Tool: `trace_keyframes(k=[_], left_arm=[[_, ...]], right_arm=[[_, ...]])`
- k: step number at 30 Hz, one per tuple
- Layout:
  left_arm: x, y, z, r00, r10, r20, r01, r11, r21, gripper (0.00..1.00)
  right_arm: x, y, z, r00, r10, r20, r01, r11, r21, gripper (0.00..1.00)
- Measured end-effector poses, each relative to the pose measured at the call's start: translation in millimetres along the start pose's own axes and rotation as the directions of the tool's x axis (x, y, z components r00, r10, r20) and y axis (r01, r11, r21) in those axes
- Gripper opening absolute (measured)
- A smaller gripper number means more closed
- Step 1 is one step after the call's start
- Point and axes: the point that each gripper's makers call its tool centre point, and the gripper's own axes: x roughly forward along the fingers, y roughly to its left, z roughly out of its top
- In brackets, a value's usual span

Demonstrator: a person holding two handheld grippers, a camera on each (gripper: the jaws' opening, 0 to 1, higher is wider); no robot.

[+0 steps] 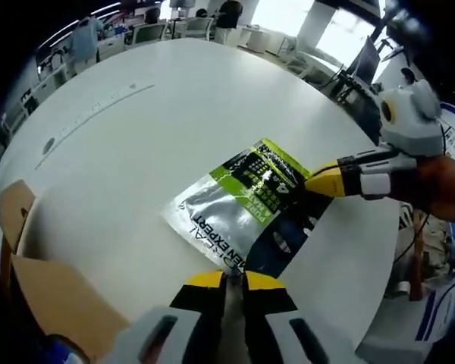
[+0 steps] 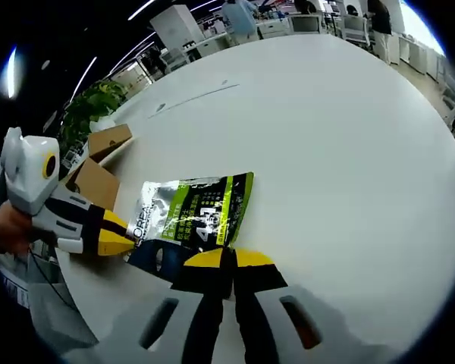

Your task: Operate the shoe box by opening the lid, removing the specified soft item, and placing it in the target area until the item is outside and the box remains undamaged.

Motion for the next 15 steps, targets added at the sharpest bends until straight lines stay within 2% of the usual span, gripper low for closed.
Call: trace_keyframes(k=[7,15], left_arm=[[-5.4,3.0,0.2,1.0,0.022,-0.003,-0.022,0.999,0.025,0.15],[-18.1,7.0,5.0,0.999,0.024,0.044,-0.025,1.0,0.016,0.17]], right_arm=[[-2.1,-1.7,-1.5,1.0,-0.002,-0.001,0.002,1.0,-0.002,0.03],[-10.2,-6.6,0.7,0.999,-0.032,0.006,0.032,0.999,-0.01,0.04]])
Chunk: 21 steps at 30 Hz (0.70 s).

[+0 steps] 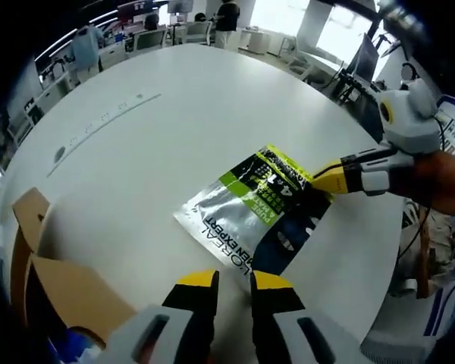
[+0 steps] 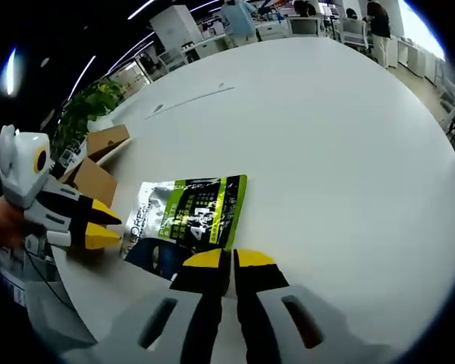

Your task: Operate the shoe box by opening the lid, removing the specified soft item, and placing it in the target area until the item is outside and the box remains undamaged.

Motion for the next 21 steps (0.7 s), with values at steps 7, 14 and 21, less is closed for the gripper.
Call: trace_keyframes(k=[7,14,21], left_arm=[[-8.2,-3.0,1.6,1.0,-0.004,0.023,0.004,1.0,-0.004,0.18],[-27.2,-3.2,13.7,0.996,0.001,0.089,0.0,1.0,-0.006,0.18],[-40.0,-2.8,19.3,0.991,0.003,0.131,0.0,1.0,-0.022,0.18]], right_arm=[[-10.0,3.3,3.1,1.0,-0.018,0.011,0.018,1.0,-0.01,0.08],[-23.2,4.1,10.4,0.998,-0.04,0.04,0.041,0.999,-0.02,0.09],[-38.8,7.6,18.3,0.995,-0.065,0.079,0.065,0.998,0.008,0.11]])
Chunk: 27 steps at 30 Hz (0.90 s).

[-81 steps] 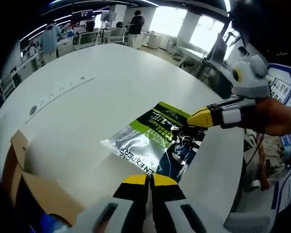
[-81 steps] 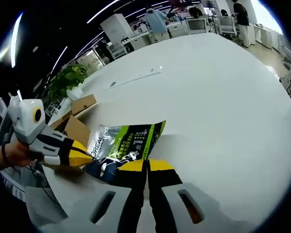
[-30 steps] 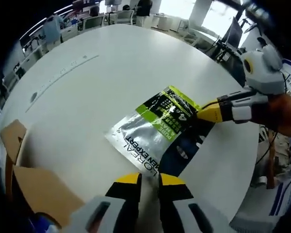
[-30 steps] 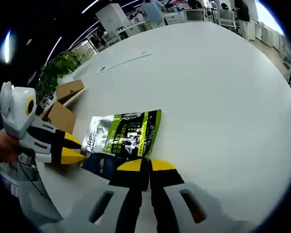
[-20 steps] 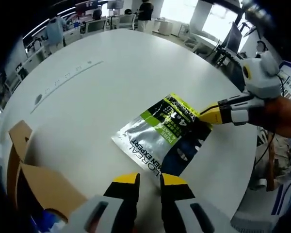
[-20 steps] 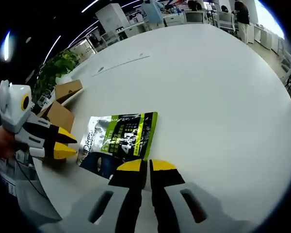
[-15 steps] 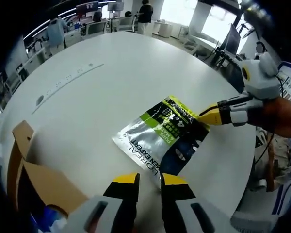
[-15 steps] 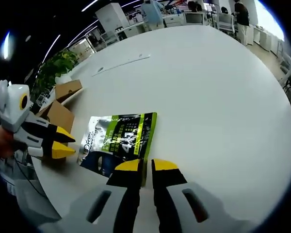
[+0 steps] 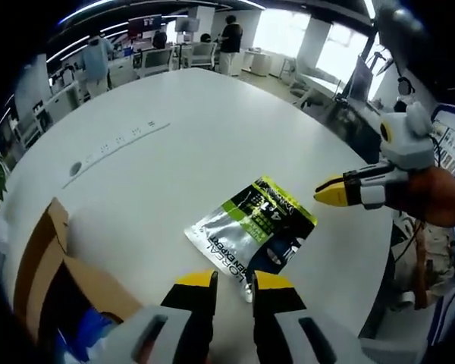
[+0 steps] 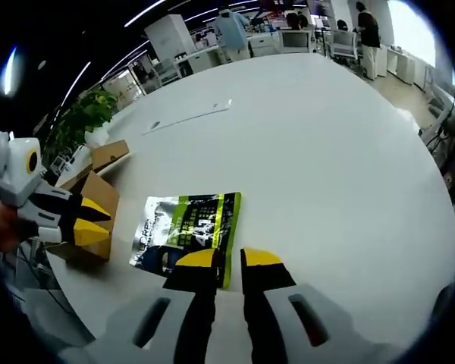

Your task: Operate the shoe box by opening the lid, removing the specified soft item, and placing it in the target area until the item is outside and the box remains undamaged.

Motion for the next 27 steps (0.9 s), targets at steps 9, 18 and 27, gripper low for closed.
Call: trace_keyframes(k=[9,18,27], left_arm=[[-17.8,-3.5,1.2,0.999,-0.013,0.036,0.013,1.0,-0.01,0.19],[-35.7,1.0,-0.8,0.997,-0.011,0.073,0.013,1.0,-0.027,0.19],[-48.9,11.7,-8.4,0.996,0.0,0.091,0.005,0.999,-0.054,0.19]], right_arm=[[-12.6,10.2,3.3,1.0,-0.008,0.027,0.008,1.0,-0.003,0.11],[-21.9,28.1,7.5,0.999,-0.001,0.053,0.001,1.0,-0.015,0.11],[-23.1,40.6,13.7,0.997,0.012,0.072,-0.011,1.0,-0.018,0.11]])
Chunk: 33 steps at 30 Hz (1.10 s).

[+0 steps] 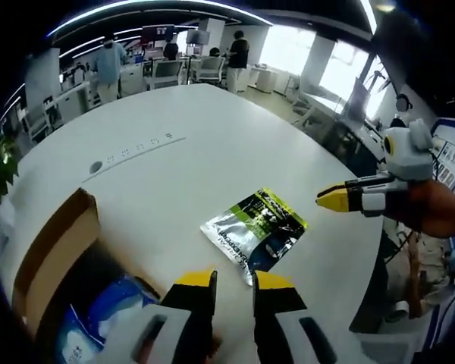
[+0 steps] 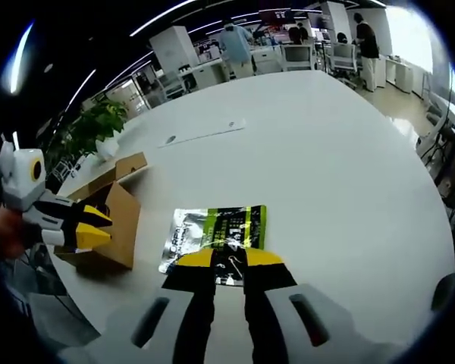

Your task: Operate the shoe box by opening the lid, removing the specified soft item, and placing it in the target area until the item is outside and the box remains undamaged.

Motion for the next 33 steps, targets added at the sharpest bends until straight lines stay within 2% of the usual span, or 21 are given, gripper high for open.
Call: trace_keyframes(k=[5,16,23,31,33], left_arm=[[-7.3,7.7,-4.4,1.0,0.006,0.007,-0.006,1.0,-0.013,0.19],[-37.9,31.6,-11.1,0.996,0.018,0.085,-0.014,0.999,-0.044,0.2],[-57.9,56.0,-31.8,0.993,0.037,0.111,-0.028,0.996,-0.079,0.21],[-88.3,91.0,-54.0,0.982,0.079,0.172,-0.054,0.988,-0.143,0.22],[-95.3,101.3,-62.3,0.98,0.098,0.172,-0.07,0.984,-0.164,0.22]], right_arm=[[1.6,12.2,3.3,1.0,0.013,0.004,-0.013,1.0,-0.007,0.11],[11.9,55.9,10.7,0.997,0.077,0.007,-0.077,0.996,-0.047,0.13],[20.0,90.6,13.5,0.993,0.119,0.008,-0.118,0.99,-0.072,0.13],[31.5,127.7,14.2,0.985,0.17,-0.008,-0.17,0.977,-0.128,0.14],[35.6,137.4,11.7,0.983,0.181,-0.019,-0.182,0.974,-0.136,0.14]])
